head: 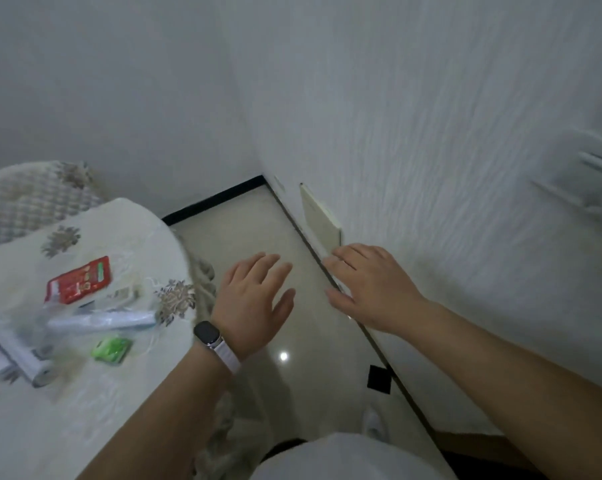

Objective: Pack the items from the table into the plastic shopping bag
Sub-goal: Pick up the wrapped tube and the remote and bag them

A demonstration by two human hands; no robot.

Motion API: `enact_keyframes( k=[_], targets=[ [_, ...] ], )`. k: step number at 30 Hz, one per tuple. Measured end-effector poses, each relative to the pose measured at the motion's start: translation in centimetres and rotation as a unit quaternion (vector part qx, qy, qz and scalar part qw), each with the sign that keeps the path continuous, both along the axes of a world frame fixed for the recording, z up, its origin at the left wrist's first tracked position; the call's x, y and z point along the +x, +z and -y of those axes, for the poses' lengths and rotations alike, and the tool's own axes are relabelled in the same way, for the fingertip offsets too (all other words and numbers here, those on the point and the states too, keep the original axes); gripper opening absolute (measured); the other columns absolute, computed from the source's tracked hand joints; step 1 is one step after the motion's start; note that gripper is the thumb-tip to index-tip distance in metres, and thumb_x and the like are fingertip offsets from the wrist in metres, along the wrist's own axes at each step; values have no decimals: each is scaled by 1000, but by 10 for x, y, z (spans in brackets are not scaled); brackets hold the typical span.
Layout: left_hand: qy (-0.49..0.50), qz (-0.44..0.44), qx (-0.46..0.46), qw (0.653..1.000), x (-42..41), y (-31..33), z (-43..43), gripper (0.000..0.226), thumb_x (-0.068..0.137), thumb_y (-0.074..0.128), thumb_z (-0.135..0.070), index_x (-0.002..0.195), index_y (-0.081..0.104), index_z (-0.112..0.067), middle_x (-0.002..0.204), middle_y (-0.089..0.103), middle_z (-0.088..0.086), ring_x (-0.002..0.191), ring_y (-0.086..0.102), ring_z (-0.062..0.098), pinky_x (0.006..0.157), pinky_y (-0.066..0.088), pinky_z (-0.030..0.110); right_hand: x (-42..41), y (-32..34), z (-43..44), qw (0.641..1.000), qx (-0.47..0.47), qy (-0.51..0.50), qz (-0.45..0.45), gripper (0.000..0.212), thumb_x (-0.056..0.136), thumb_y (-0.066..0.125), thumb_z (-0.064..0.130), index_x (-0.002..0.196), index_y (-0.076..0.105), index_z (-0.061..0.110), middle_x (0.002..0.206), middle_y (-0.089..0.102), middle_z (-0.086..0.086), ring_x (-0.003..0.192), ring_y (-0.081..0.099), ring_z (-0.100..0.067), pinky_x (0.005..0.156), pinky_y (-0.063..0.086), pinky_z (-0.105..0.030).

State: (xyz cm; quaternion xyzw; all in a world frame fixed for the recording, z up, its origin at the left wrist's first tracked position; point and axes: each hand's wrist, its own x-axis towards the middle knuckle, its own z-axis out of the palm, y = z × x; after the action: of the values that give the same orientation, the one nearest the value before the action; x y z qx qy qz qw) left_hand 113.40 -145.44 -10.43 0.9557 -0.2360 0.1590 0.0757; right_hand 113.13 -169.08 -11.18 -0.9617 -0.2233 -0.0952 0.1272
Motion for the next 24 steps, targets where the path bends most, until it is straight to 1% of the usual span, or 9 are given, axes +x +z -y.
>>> enact_keyframes(
  k=[5,9,12,16,24],
  targets=[
    [91,-32,14,995,13,-8,-26,41,88,53,-41,119,63,-18,124,64,7,116,56,32,93,45,45,57,-8,-23,998,10,60,-15,49,90,44,49,124,59,16,125,60,-6,113,55,-26,91,45,-42],
    [161,-55,-4,985,20,-16,-65,41,86,51,-39,117,64,-16,123,64,7,113,58,32,94,47,47,93,-14,-60,994,6,112,-16,49,87,46,48,121,63,16,123,63,-5,109,58,-26,89,45,-39],
    [203,-50,-22,978,25,-25,-93,39,87,56,-37,118,63,-15,123,64,8,114,57,32,95,47,48,117,-21,-91,988,-1,152,-28,49,86,47,48,120,64,16,122,64,-6,107,59,-26,88,46,-39],
    [262,-38,-45,963,46,-41,-138,36,87,59,-33,116,66,-14,122,65,9,115,57,31,95,47,46,156,-22,-140,979,-27,200,-33,49,86,48,48,119,64,16,121,64,-5,105,60,-26,87,47,-39],
    [353,-40,-102,929,92,-66,-242,42,88,53,-39,119,65,-14,121,65,11,112,59,32,91,50,48,241,-8,-266,954,-88,284,-38,51,89,43,49,122,63,16,121,64,-5,107,60,-27,89,49,-42]
  ],
)
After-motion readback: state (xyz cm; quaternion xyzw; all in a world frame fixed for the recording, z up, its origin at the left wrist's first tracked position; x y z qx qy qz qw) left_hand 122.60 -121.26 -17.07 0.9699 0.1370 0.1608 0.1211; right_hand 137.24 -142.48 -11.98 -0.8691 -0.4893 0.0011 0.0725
